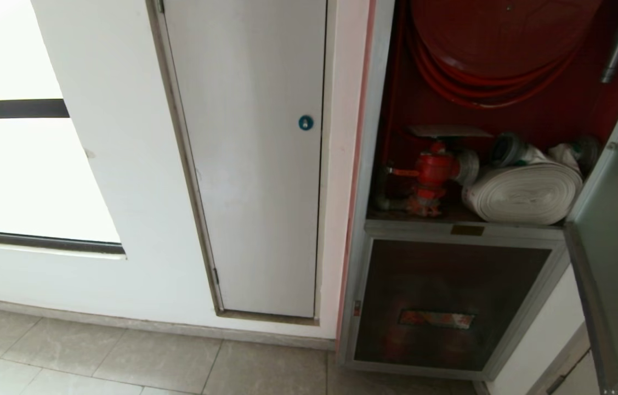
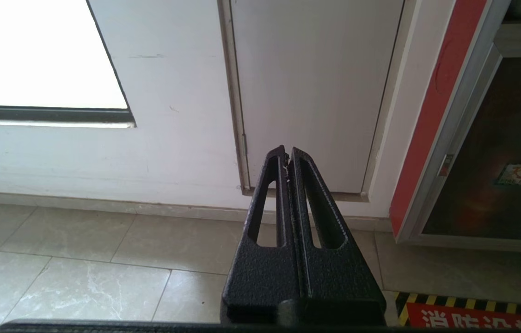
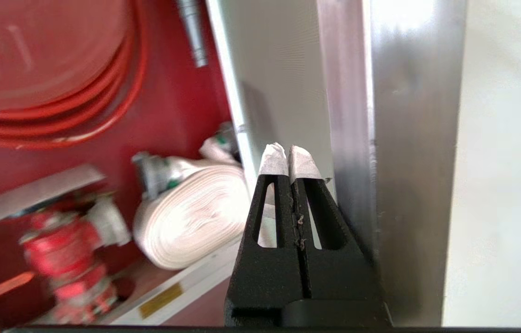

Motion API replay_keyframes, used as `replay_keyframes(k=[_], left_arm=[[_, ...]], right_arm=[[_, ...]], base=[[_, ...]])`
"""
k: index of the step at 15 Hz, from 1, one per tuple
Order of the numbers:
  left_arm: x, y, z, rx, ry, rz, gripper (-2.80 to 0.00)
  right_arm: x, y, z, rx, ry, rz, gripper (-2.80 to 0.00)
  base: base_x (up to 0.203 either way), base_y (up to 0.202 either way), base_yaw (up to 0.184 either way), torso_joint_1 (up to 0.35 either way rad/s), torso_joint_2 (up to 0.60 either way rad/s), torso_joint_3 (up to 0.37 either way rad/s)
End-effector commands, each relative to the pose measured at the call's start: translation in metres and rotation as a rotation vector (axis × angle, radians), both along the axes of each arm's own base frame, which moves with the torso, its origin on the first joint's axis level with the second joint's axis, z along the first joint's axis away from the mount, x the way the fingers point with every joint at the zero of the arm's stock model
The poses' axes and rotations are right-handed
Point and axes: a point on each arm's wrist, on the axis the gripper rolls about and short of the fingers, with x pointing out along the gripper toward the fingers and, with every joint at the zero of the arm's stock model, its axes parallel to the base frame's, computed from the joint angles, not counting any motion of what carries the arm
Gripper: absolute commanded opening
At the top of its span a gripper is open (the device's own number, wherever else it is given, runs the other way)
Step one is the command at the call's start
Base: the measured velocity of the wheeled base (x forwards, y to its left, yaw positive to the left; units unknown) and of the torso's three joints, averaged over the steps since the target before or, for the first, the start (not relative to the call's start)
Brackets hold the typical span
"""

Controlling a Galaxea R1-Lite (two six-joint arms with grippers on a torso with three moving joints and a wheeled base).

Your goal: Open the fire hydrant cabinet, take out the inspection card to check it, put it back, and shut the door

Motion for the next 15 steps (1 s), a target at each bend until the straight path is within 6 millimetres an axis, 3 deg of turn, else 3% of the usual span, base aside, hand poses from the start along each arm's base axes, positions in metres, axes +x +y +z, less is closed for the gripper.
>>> replay_keyframes(k=[1, 15], left_arm=[[0.001, 0.0, -0.002, 0.0, 0.006, -0.001, -2.8], [0.001, 0.0, -0.002, 0.0, 0.006, 0.0, -2.8]], right_arm=[[-0.006, -0.007, 0.001, -0.001, -0.017, -0.04, -2.8], [-0.043, -0.063, -0.019, -0.081, -0.068, -0.25, -2.8]], base=[[0.0, 0.0, 0.0, 0.0, 0.0, 0.0], [0.0, 0.0, 0.0, 0.0, 0.0, 0.0]])
